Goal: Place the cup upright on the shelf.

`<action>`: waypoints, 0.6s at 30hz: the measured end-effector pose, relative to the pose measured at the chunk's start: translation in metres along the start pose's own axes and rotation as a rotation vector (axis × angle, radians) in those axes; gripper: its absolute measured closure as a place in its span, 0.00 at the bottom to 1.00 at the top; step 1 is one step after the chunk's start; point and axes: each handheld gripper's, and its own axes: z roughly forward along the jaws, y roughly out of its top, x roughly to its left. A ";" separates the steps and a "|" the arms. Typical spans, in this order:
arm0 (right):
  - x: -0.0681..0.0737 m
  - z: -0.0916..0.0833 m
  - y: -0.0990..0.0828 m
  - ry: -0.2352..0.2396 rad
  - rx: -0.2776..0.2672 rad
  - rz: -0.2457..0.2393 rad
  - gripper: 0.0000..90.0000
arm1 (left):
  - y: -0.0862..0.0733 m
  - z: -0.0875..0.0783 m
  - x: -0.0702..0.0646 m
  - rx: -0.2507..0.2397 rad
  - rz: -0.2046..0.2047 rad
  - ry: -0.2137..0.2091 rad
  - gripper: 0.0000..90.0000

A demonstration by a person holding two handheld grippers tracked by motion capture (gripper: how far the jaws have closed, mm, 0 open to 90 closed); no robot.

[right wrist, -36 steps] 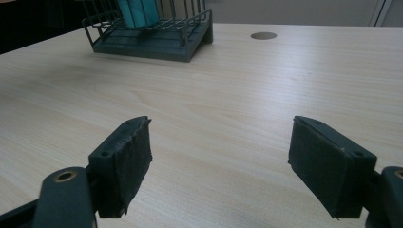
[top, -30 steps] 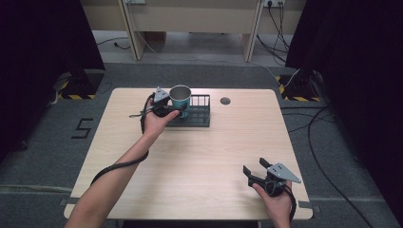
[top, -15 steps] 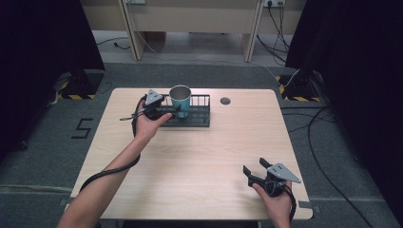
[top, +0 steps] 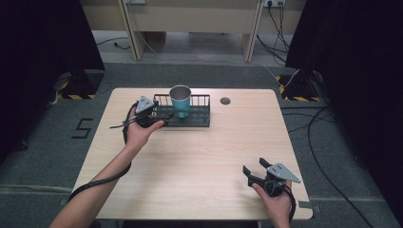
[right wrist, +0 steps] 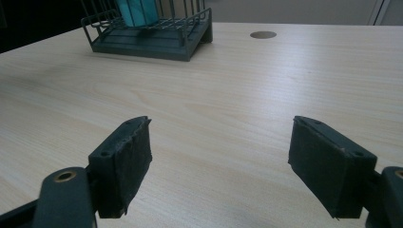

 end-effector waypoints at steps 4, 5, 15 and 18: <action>0.000 0.000 0.000 0.000 -0.002 0.002 0.25 | -0.004 -0.008 -0.002 -0.006 0.004 -0.008 0.16; 0.000 0.000 0.000 0.000 -0.002 0.002 0.25 | -0.005 -0.010 -0.002 -0.007 0.005 -0.010 0.16; 0.000 0.000 0.000 -0.001 -0.001 0.001 0.25 | -0.021 -0.031 -0.003 -0.003 0.007 -0.017 0.16; 0.000 0.000 0.000 0.000 -0.001 0.003 0.25 | -0.027 -0.038 -0.003 0.002 0.005 -0.018 0.16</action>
